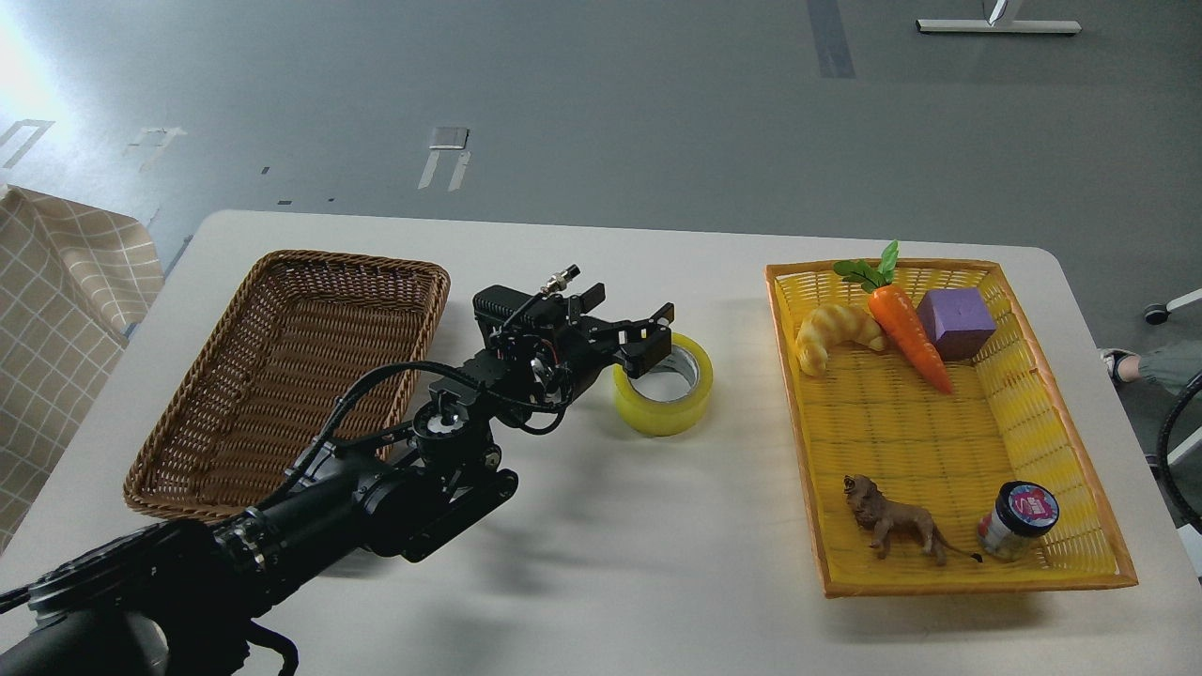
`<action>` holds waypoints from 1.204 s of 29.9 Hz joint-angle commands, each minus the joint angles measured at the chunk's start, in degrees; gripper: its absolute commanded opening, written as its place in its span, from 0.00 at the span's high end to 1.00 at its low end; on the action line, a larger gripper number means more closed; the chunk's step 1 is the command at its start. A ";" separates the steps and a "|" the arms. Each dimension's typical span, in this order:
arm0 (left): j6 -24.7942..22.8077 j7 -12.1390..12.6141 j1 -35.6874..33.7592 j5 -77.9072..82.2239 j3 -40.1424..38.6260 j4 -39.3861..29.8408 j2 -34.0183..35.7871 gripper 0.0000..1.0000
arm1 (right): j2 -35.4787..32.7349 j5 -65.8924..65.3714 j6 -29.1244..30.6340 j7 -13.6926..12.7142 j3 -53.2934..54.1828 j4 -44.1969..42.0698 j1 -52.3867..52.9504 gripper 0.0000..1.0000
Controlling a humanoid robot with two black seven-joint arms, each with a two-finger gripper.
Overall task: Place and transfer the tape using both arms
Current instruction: 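Reach the left gripper to the tape roll and grip its rim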
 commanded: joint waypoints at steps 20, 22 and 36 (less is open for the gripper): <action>-0.69 3.26 -2.27 -0.34 6.78 2.51 -0.99 0.02 | 0.04 -0.09 0.00 0.35 1.46 -1.15 -1.75 0.00; -0.69 3.26 -2.27 -0.34 6.87 2.51 -0.99 0.02 | 0.04 0.00 0.00 0.35 1.54 -1.15 -1.93 0.00; -1.04 3.00 -1.65 -0.34 7.05 2.68 -0.99 0.03 | 0.04 -0.09 0.00 0.35 1.72 -1.15 -3.33 0.00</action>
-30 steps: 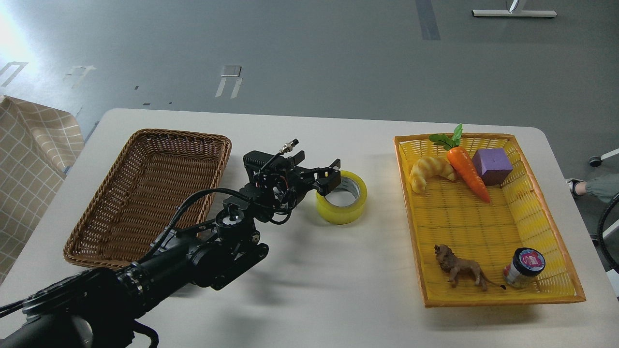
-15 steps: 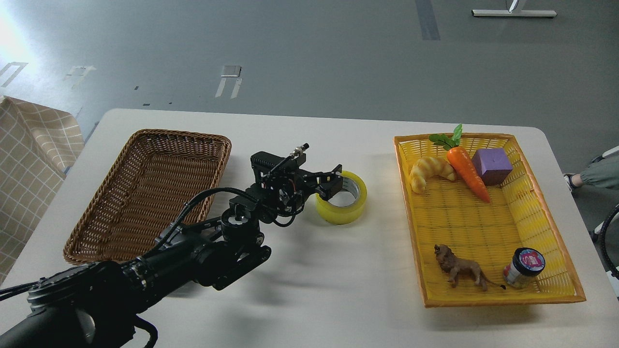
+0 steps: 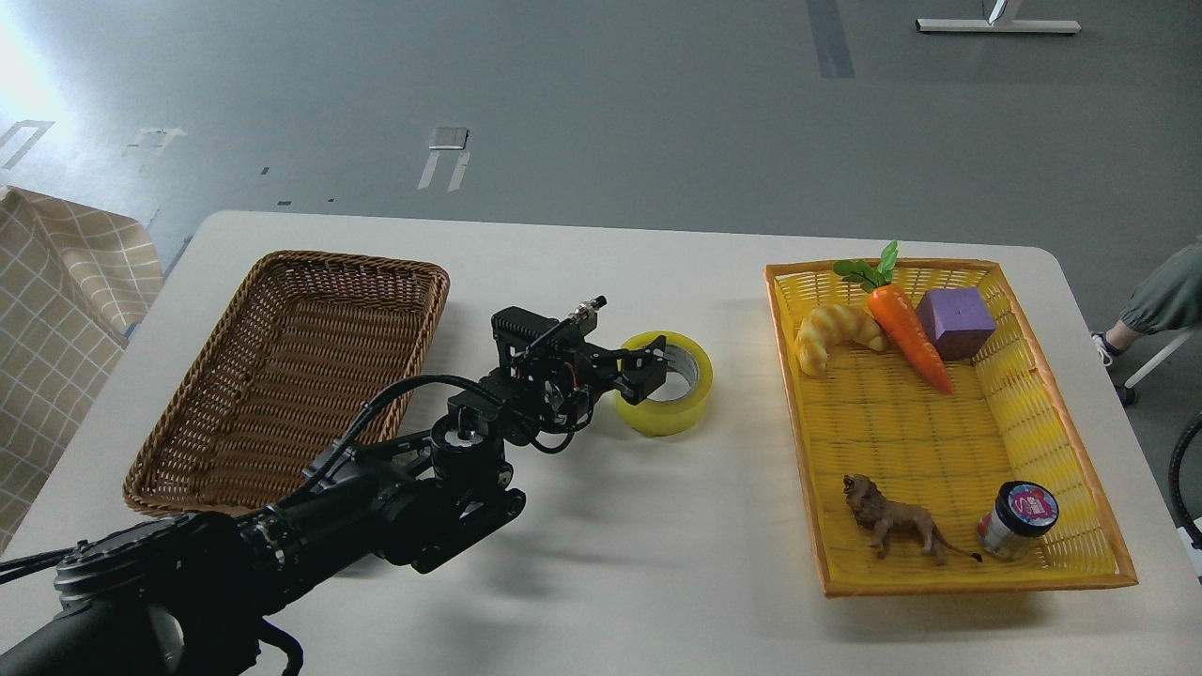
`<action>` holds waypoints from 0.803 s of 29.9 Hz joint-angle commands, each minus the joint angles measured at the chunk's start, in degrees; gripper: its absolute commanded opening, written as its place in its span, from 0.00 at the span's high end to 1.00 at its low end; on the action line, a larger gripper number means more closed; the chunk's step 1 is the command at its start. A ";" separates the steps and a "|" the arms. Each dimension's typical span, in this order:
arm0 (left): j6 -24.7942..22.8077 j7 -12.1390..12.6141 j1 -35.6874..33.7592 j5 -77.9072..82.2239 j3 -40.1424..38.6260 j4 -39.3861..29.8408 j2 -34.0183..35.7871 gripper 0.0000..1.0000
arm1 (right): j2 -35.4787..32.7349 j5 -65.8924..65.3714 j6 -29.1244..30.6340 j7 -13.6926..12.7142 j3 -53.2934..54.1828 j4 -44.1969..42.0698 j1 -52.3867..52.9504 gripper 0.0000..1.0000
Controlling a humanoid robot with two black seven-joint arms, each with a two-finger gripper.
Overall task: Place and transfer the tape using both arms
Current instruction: 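Reach the left gripper to the tape roll and grip its rim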
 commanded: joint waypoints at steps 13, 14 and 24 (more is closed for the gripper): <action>-1.66 -0.66 -0.60 -0.18 4.08 -0.14 -0.01 0.14 | -0.09 -0.01 0.00 0.00 0.08 0.00 -1.17 0.00; -1.74 -0.57 -0.43 -0.44 4.43 -0.14 -0.01 0.14 | 0.00 -0.01 0.00 0.00 0.08 0.00 -1.17 0.00; -3.67 -0.66 -0.52 -0.88 4.44 -0.32 -0.01 0.46 | -0.09 -0.01 0.00 0.00 0.17 0.00 -2.31 0.00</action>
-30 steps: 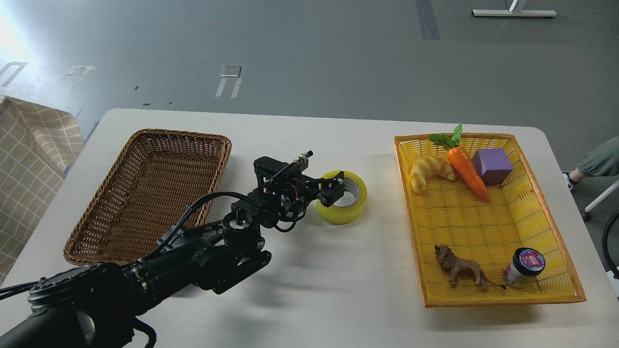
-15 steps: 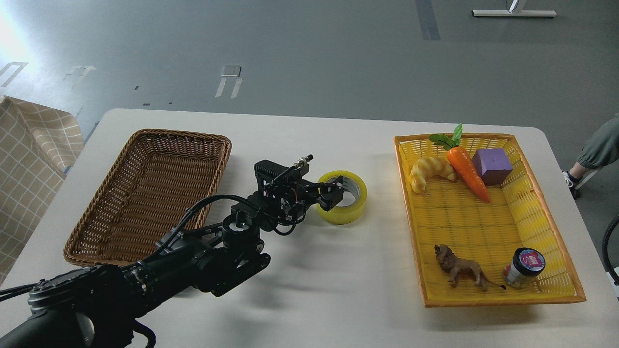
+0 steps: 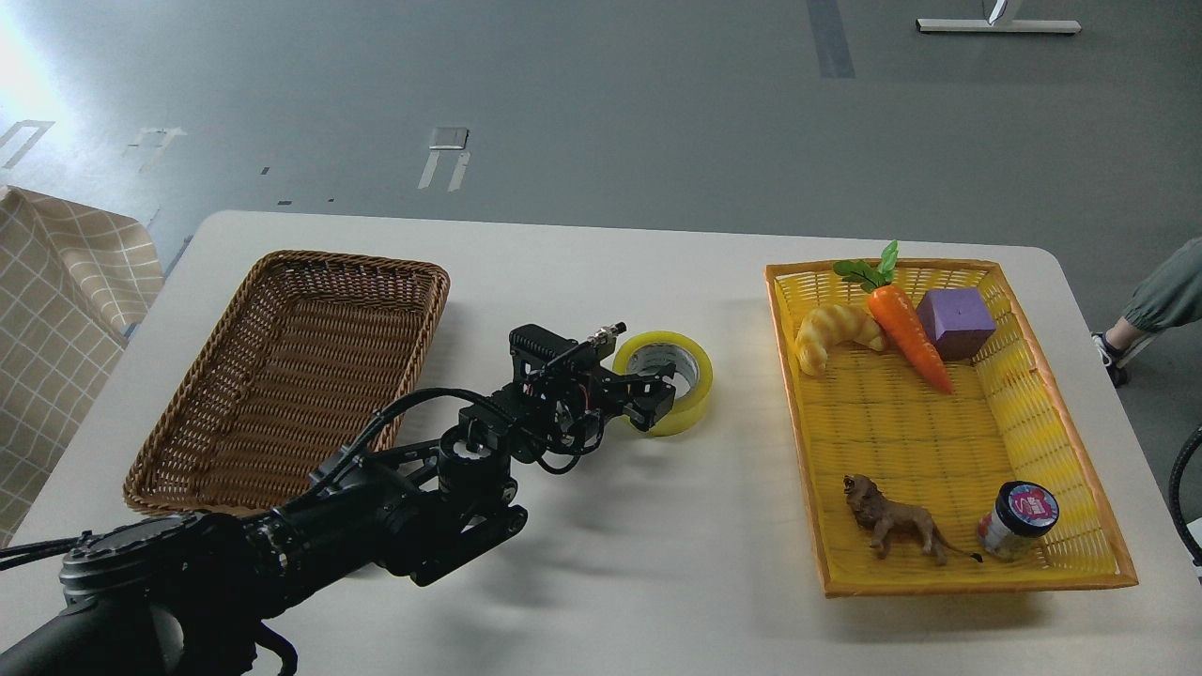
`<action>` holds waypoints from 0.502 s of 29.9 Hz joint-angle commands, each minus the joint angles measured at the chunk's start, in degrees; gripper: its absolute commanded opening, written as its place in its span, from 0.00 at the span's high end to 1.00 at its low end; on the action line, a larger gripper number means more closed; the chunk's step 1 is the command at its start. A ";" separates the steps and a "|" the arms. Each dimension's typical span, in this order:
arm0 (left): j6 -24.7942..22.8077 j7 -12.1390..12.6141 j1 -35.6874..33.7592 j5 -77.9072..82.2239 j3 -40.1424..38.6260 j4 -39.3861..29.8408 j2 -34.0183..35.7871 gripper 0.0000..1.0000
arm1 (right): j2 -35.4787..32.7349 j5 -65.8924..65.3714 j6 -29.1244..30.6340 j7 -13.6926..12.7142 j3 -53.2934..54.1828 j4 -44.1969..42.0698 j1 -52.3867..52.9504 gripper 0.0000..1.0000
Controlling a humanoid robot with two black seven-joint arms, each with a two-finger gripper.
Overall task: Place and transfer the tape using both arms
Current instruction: 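Reach the left gripper to the tape roll and grip its rim, then lift the tape roll with the left gripper over the wicker basket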
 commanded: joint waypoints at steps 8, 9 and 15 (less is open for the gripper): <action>-4.14 0.85 -0.45 -7.19 0.00 -0.12 0.00 0.80 | -0.08 0.00 0.00 0.00 0.34 -0.08 -0.95 0.00; -4.14 0.85 -0.54 -7.19 0.00 -0.12 0.00 0.80 | -0.08 0.00 0.00 0.00 0.35 -0.08 -0.96 0.00; -4.23 0.85 -1.33 -7.19 0.00 -0.12 0.00 0.81 | -0.08 0.00 0.00 0.00 0.43 -0.08 -1.57 0.00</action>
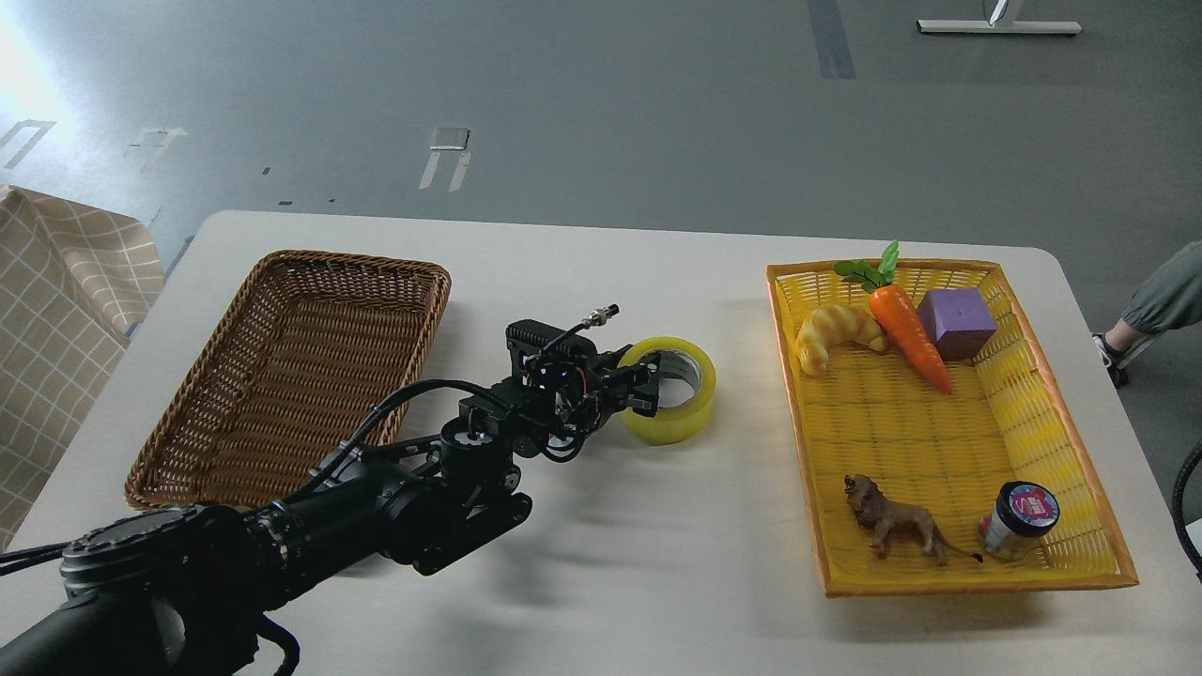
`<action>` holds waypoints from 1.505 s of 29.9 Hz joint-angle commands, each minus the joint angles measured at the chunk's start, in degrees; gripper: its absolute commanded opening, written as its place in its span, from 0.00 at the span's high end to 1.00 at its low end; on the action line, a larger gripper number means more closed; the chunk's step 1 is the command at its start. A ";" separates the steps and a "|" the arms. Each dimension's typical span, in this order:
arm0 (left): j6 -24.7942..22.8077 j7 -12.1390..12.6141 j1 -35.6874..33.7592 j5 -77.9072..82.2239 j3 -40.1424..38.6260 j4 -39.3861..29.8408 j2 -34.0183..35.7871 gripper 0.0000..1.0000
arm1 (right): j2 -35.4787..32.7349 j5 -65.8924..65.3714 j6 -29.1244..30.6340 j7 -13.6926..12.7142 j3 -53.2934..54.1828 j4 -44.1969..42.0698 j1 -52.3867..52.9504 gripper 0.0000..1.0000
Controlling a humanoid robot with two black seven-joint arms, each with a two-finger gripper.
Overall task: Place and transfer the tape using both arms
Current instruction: 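Lift the tape roll with the left gripper over the wicker basket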
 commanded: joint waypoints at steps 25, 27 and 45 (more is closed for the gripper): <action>-3.58 0.01 -9.21 -0.75 -0.10 -14.85 12.12 0.89 | 0.75 0.00 0.00 -0.09 0.18 -0.79 -0.52 0.00; -5.42 0.01 -11.05 -0.67 -0.10 -18.10 18.16 0.89 | 0.93 0.00 0.00 0.00 0.09 -0.79 -0.52 0.00; -12.73 -8.16 -12.29 -0.40 3.23 -29.19 57.37 0.89 | 2.42 0.00 0.00 -0.09 -0.52 -0.79 -0.52 0.00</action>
